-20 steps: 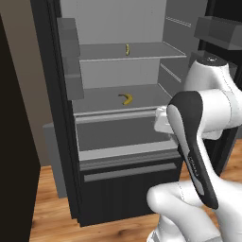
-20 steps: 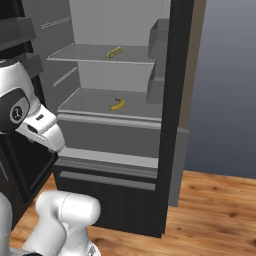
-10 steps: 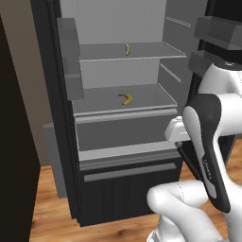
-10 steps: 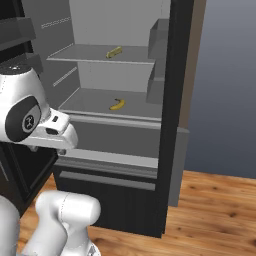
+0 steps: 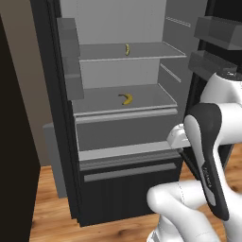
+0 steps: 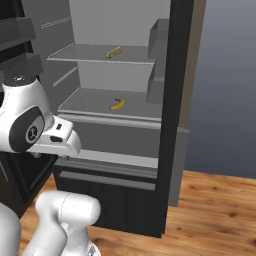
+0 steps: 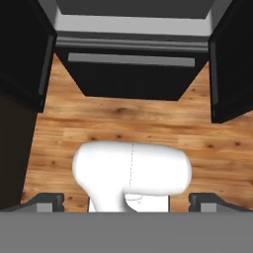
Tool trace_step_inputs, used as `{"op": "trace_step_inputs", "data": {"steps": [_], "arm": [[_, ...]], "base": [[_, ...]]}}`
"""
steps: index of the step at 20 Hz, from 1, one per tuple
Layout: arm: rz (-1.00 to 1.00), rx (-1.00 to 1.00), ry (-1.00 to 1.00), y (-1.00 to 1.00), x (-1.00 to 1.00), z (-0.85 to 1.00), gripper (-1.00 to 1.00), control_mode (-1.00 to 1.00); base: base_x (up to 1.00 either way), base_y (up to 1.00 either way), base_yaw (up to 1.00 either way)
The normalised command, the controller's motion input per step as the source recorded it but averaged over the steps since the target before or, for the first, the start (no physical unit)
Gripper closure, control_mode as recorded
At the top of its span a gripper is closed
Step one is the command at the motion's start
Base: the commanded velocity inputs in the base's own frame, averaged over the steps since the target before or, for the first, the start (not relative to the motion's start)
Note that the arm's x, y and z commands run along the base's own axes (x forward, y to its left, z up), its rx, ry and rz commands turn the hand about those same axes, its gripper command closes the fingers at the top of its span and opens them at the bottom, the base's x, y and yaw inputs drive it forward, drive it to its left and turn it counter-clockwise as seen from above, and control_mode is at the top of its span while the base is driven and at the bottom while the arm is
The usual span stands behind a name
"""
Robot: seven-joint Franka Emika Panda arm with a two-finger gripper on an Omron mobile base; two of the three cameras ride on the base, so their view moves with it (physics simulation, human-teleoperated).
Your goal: Retrieve the butter from the fridge and place it on a plate on the dining table. Then retrieve the butter knife by the fridge and place it near the plate.
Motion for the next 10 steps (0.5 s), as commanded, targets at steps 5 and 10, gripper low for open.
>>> {"op": "trace_step_inputs", "data": {"steps": [5, 10], "arm": [[-0.05, 0.00, -0.01, 0.12, 0.00, 0.00, -1.00, -1.00], [-0.01, 0.00, 0.00, 0.05, 0.01, 0.00, -1.00, 1.00]], "base": [[0.00, 0.00, 0.00], [0.25, 0.09, 0.00]]}}
